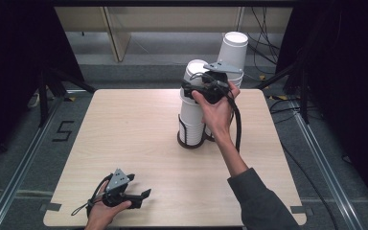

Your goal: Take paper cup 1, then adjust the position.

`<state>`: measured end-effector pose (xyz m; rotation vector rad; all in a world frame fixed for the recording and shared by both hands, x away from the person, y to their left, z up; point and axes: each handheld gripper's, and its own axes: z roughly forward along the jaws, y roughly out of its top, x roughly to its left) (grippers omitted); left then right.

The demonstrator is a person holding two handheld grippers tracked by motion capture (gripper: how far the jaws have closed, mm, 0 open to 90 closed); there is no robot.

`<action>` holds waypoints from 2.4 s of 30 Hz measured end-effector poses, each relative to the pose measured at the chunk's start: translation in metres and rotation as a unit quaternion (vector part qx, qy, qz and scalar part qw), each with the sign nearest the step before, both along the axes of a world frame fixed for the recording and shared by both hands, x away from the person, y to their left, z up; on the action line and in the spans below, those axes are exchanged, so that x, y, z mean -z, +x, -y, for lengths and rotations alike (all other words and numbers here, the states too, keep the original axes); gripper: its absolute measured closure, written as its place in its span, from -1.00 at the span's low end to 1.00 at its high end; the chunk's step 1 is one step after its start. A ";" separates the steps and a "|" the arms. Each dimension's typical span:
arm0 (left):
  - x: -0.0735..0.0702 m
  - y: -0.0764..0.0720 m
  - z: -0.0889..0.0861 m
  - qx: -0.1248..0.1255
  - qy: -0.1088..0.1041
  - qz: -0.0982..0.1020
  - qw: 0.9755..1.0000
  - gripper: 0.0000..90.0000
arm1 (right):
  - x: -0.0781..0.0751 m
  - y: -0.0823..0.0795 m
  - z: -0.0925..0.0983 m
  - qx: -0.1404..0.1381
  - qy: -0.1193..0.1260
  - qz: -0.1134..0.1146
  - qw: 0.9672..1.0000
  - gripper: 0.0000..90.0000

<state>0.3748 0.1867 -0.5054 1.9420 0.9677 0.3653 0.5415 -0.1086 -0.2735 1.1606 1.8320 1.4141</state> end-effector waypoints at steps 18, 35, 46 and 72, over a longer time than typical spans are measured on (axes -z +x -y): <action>0.000 0.000 0.000 0.000 -0.001 0.000 1.000 -0.67 | -0.004 -0.066 0.020 -0.095 0.004 0.006 0.995 -0.60; 0.001 0.003 0.000 -0.002 -0.001 -0.002 1.000 -0.67 | 0.071 -0.101 0.025 -0.163 -0.012 -0.027 0.986 -0.60; 0.000 0.005 -0.001 -0.002 -0.001 -0.002 1.000 -0.67 | 0.123 -0.100 0.015 -0.202 -0.009 -0.067 0.977 -0.60; -0.007 -0.001 0.011 0.019 -0.071 0.052 0.996 -0.67 | 0.156 -0.103 -0.008 -0.238 -0.006 -0.097 0.966 -0.60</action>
